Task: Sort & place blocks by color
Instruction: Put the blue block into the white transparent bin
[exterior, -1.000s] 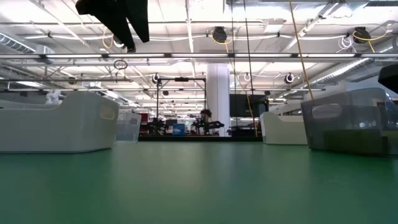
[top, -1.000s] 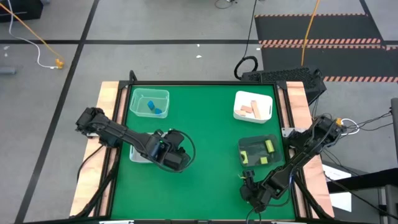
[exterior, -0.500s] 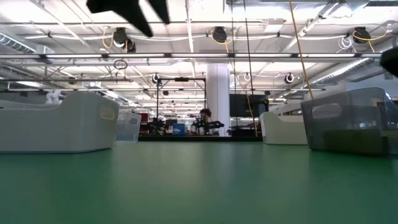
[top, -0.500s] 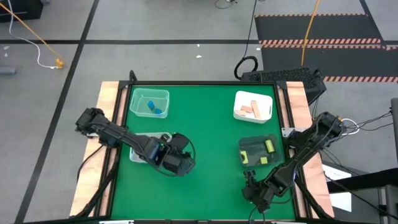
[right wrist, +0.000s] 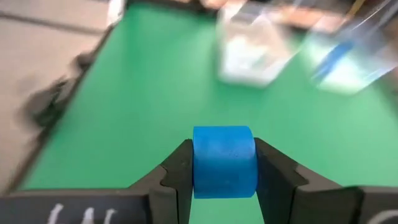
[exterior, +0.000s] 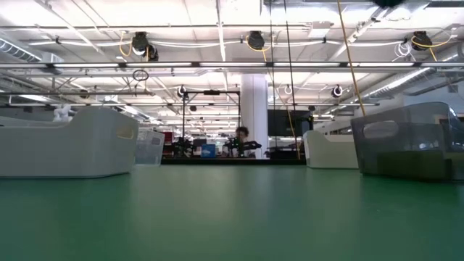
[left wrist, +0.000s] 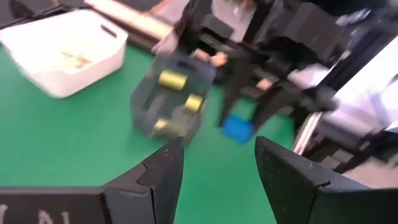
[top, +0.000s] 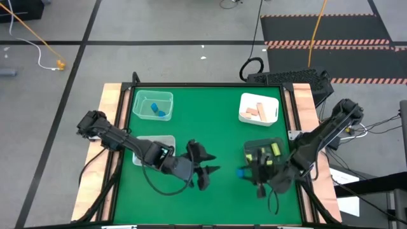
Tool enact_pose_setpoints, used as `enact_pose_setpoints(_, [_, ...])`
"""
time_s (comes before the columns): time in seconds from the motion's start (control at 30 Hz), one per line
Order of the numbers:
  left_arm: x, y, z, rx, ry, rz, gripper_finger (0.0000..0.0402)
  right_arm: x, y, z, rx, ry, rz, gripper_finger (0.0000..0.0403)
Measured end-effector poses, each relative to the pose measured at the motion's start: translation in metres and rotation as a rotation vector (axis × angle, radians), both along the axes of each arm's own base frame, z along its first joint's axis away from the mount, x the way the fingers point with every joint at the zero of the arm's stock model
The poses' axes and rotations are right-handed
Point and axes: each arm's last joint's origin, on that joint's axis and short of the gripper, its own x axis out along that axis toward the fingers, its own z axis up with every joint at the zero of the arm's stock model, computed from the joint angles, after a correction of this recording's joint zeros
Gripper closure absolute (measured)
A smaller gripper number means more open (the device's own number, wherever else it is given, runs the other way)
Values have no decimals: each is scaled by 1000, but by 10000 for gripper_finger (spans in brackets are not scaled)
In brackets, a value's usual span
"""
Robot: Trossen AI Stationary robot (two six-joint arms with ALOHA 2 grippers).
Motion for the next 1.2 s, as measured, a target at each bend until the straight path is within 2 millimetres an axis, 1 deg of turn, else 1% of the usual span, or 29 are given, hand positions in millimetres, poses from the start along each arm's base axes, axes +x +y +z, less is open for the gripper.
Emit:
enact_pose_setpoints(0.13, [9, 6, 10, -114, -114, 13, 202, 6, -14, 20, -195, -158, -59, 290])
enact_pose_setpoints(0.23, [14, 13, 16, -194, -169, 7, 201, 14, -22, 32, -339, -249, -98, 290])
enact_pose_setpoints(0.3, [17, 18, 17, -255, -187, 20, 201, 20, -27, 40, -398, -297, -120, 290])
enact_pose_setpoints(0.4, [19, 25, 17, -322, -196, 59, 201, 29, -35, 47, -441, -343, -164, 290])
enact_pose_setpoints(0.53, [21, 32, 17, -360, -195, 93, 201, 36, -39, 48, -484, -358, -180, 290])
enact_pose_setpoints(0.7, [23, 38, 15, -389, -182, 118, 201, 40, -37, 43, -530, -339, -167, 290])
enact_pose_setpoints(1.0, [20, 42, 5, -365, -88, 165, 201, 34, -27, 39, -534, -318, -109, 290])
enact_pose_setpoints(1.2, [21, 46, 5, -377, -92, 178, 201, 34, -26, 40, -484, -335, -127, 290])
